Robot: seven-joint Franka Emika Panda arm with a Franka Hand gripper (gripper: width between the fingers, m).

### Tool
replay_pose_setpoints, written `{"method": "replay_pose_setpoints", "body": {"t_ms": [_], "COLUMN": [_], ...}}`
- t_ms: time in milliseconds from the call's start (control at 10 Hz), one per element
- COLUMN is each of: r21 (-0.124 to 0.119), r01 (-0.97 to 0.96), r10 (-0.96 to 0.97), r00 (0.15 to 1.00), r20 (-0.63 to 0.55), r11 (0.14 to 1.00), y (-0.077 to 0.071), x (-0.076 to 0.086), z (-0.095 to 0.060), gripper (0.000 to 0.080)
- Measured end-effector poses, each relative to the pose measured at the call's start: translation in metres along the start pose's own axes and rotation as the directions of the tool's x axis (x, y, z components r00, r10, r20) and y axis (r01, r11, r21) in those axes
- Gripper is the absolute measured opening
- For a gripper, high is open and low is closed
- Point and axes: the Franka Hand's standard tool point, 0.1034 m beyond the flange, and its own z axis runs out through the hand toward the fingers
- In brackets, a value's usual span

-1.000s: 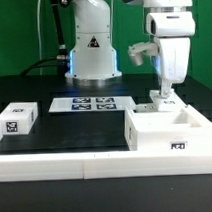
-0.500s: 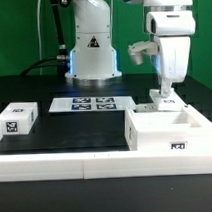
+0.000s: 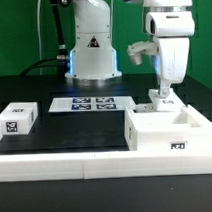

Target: Assemble cabinet

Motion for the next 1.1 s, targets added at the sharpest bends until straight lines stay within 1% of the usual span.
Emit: {"method": "replay_pose_setpoints", "body": {"t_ms": [200, 300, 800, 1100], "r21": [-0.002, 0.003, 0.043, 0.044], "r01": [0.000, 0.001, -0.005, -0.014], "r10": [0.000, -0.001, 0.004, 0.013], "r00": [1.000, 1.000, 1.000, 1.000], "r20": [0.000, 0.003, 0.025, 0.026], "r11": [1.000, 1.000, 0.999, 0.999], "y": [0.0012, 0.0014, 0.0027, 0.0020], "x": [0.0004, 0.0001, -0.0019, -0.0015], "z": [-0.0009, -0.0011, -0.0005, 0.0000], "gripper": [0.0070, 0.0070, 0.0070, 0.0070]}}
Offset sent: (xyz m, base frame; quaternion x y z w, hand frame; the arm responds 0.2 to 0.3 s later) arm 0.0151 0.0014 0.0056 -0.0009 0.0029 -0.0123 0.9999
